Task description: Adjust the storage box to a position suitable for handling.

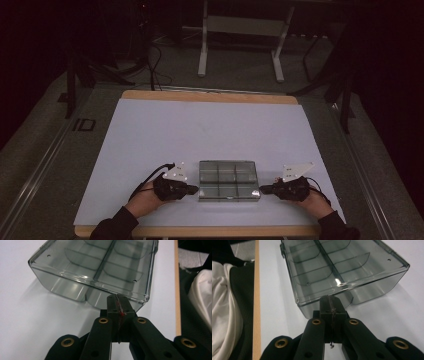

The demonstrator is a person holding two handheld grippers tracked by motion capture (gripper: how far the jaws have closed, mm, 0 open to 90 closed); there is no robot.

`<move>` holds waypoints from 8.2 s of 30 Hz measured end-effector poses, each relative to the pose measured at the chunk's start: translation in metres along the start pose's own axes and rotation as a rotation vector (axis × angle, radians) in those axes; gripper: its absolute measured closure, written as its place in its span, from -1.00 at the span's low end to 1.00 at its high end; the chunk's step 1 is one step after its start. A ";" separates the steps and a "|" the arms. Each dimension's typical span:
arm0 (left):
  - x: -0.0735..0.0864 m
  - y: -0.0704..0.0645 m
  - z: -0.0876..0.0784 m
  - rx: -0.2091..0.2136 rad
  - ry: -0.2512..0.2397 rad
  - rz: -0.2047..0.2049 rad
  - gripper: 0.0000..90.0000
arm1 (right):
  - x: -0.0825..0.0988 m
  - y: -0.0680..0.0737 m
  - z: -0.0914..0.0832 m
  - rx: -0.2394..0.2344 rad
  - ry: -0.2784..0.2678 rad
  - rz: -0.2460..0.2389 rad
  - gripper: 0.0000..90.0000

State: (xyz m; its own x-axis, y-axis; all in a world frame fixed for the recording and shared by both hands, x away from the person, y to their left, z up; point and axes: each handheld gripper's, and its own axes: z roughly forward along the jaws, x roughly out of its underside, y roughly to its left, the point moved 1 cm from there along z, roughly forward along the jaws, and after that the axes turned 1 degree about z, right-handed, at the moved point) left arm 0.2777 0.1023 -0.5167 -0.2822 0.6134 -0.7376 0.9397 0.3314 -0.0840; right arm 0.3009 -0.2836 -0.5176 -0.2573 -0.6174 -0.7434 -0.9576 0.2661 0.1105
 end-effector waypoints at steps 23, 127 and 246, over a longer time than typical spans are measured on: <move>-0.021 0.013 -0.005 -0.091 -0.047 -0.027 0.13 | -0.020 -0.008 -0.004 0.111 -0.073 0.001 0.32; -0.042 0.066 0.018 -0.299 -0.289 -0.249 0.68 | -0.055 -0.050 0.026 0.378 -0.243 0.219 0.54; 0.007 0.066 -0.006 -0.341 -0.179 -0.399 -0.84 | -0.036 -0.069 -0.008 0.280 0.043 0.418 -0.31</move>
State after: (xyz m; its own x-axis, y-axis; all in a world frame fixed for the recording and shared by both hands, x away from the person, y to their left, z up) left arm 0.3363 0.1325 -0.5233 -0.5388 0.2708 -0.7977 0.6424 0.7446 -0.1811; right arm 0.3753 -0.2857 -0.4930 -0.6220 -0.4441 -0.6449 -0.7015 0.6819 0.2070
